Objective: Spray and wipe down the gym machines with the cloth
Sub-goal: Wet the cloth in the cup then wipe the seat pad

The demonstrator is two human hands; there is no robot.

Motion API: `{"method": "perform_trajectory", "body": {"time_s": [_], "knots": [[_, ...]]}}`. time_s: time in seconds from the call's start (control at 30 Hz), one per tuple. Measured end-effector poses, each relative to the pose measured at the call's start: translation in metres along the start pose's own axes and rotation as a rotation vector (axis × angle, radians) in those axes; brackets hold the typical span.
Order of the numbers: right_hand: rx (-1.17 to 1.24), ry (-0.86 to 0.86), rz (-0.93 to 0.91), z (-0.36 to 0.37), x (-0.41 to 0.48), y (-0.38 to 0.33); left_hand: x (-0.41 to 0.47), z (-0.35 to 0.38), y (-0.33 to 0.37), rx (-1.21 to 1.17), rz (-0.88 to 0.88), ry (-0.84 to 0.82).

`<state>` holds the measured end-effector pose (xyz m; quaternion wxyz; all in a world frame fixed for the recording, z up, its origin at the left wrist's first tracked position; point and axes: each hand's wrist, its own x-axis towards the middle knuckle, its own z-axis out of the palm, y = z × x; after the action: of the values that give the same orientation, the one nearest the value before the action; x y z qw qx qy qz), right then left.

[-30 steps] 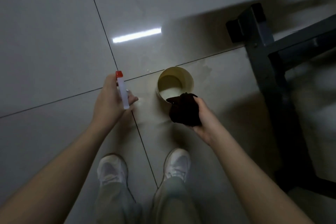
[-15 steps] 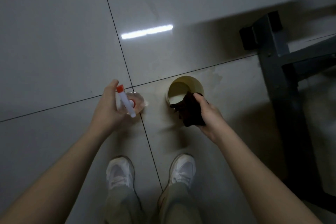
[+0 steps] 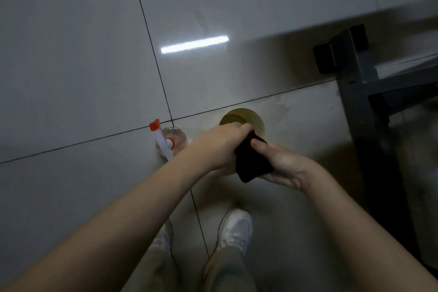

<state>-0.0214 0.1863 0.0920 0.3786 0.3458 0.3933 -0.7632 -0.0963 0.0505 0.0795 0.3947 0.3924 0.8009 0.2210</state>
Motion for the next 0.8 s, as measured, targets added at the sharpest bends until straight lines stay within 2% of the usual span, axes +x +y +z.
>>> {"method": "perform_trajectory", "body": {"time_s": [0.13,0.23,0.33,0.43,0.53,0.6,0.67,0.73,0.8], "knots": [[-0.326,-0.015,0.147,-0.007,0.004,-0.008,0.014,0.001,0.004,0.156,-0.028,-0.146],[-0.603,0.107,0.164,-0.006,0.012,-0.008,0.024,0.004,0.005,0.208,-0.078,-0.242],[-0.716,0.33,0.056,-0.003,0.014,-0.015,0.025,0.003,-0.003,0.042,-0.101,-0.137],[-0.641,0.391,0.011,-0.007,0.012,-0.024,0.011,0.008,-0.009,-0.131,-0.046,0.078],[-0.44,0.232,0.085,-0.016,0.009,-0.031,0.0,0.026,-0.016,-0.056,0.192,0.284],[-0.346,0.042,0.138,-0.019,0.008,-0.034,-0.001,0.038,-0.019,0.028,0.31,0.319],[-0.34,-0.081,0.191,-0.015,0.006,-0.038,0.004,0.039,-0.017,0.083,0.351,0.363],[-0.36,-0.088,0.253,-0.011,0.007,-0.042,0.01,0.029,-0.012,0.17,0.398,0.435],[-0.386,-0.09,0.306,-0.008,0.007,-0.046,0.016,0.017,-0.013,0.29,0.46,0.429]]}}
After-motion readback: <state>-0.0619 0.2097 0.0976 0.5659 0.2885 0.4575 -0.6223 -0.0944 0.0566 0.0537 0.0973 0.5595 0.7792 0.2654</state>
